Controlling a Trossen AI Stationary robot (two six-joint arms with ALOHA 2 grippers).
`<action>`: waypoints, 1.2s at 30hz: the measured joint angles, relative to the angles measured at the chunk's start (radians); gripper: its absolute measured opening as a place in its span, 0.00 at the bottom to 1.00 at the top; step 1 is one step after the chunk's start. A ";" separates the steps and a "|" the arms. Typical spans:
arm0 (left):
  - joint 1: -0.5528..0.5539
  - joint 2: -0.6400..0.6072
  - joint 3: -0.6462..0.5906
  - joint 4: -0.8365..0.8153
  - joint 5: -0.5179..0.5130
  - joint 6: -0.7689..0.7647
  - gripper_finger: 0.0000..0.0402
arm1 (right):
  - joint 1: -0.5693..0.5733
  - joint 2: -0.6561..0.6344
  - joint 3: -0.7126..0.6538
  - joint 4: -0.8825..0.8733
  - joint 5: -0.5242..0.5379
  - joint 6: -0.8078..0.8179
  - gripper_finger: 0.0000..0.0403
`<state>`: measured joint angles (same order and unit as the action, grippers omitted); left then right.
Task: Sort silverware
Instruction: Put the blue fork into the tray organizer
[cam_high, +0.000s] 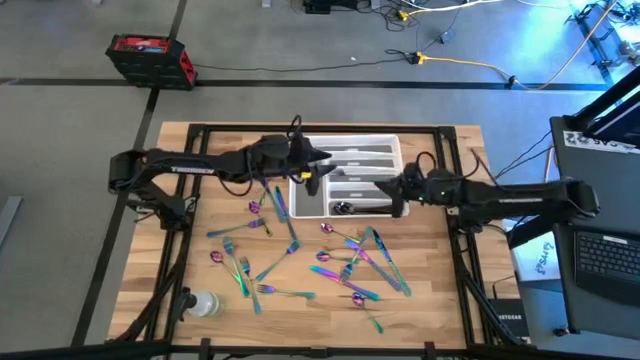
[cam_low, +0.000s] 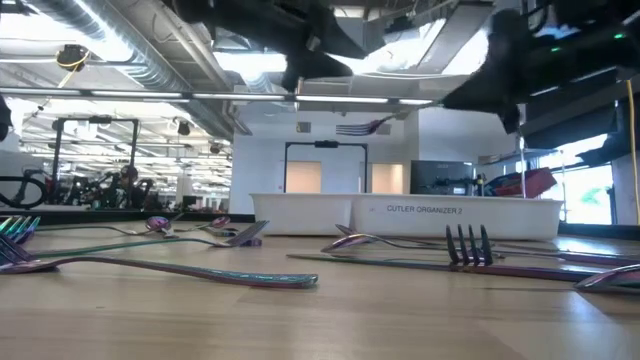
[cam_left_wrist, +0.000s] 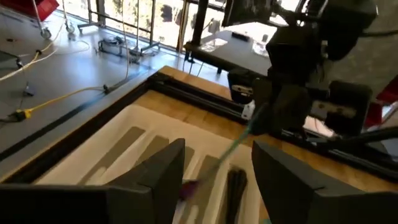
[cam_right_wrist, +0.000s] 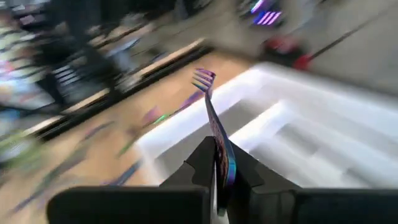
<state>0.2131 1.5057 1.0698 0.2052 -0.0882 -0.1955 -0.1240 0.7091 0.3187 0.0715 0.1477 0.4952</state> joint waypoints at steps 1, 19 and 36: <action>0.001 -0.015 0.000 -0.028 -0.005 0.020 0.43 | -0.014 -0.034 0.000 -0.064 -0.028 0.036 0.00; -0.030 -0.062 0.000 -0.206 -0.042 0.101 0.41 | -0.293 0.099 -0.001 -0.150 -0.388 0.341 0.00; -0.031 -0.062 0.000 -0.246 -0.108 0.095 0.41 | -0.315 0.277 -0.001 -0.073 -0.432 0.331 0.00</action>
<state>0.1822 1.4437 1.0702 -0.0411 -0.1959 -0.1004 -0.4393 0.9859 0.3180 -0.0013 -0.2844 0.8265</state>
